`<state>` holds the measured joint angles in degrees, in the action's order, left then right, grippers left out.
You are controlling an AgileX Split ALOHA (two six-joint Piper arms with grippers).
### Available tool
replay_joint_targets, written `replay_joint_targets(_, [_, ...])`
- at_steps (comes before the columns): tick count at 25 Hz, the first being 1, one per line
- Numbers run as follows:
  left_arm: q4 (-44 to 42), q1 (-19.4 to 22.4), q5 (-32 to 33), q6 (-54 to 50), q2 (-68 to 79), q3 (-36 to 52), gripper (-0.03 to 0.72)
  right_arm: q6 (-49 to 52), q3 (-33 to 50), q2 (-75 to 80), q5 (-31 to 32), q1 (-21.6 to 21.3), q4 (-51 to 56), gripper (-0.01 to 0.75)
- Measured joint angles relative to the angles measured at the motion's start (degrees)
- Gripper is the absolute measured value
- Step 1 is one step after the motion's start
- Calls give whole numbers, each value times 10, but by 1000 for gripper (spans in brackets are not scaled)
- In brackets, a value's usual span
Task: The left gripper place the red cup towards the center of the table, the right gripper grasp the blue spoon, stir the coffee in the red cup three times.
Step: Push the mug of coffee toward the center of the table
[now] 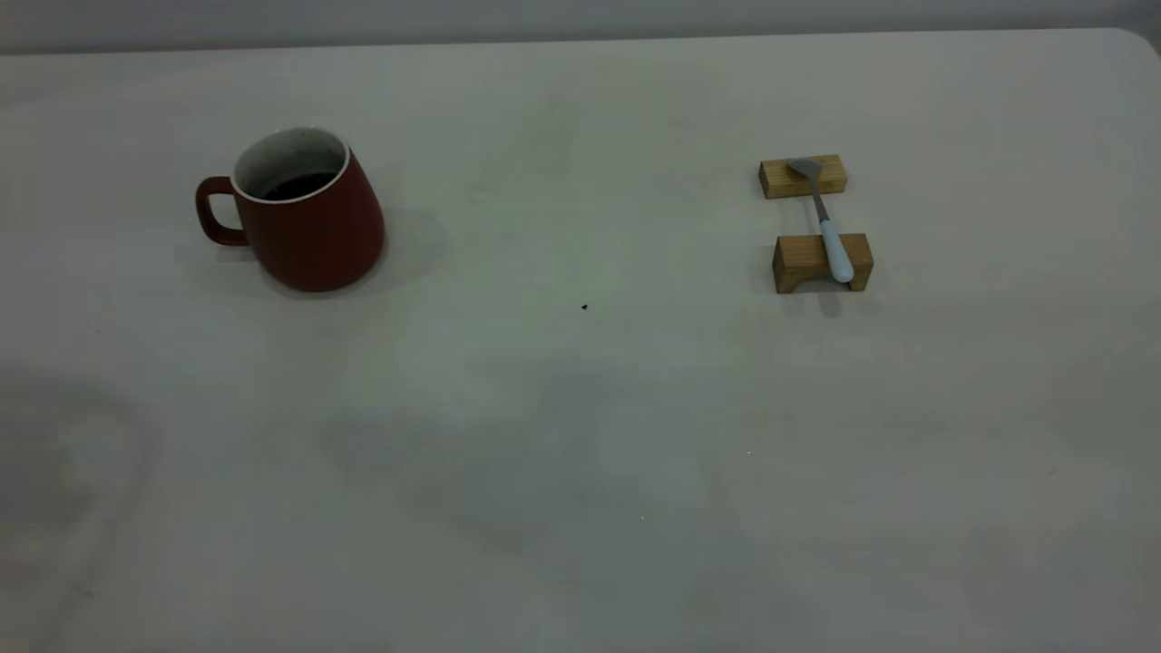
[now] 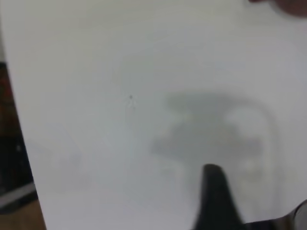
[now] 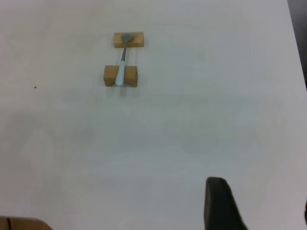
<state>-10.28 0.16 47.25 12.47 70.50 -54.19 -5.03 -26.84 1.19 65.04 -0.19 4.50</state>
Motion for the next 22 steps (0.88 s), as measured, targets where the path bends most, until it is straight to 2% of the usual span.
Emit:
replay_joint_targets(2, [18, 0, -3, 43, 61, -30, 649, 0, 0, 0, 0, 0, 0, 456])
replay_joint_targets(4, [37, 0, -4, 85, 125, -55, 676, 0, 0, 0, 0, 0, 0, 456])
replay_joint_targets(9, [61, 0, -13, 191, 251, -112, 676, 0, 0, 0, 0, 0, 0, 456])
replay_joint_targets(22, [62, -12, -34, 334, 475, -231, 662, 0, 0, 0, 0, 0, 0, 456])
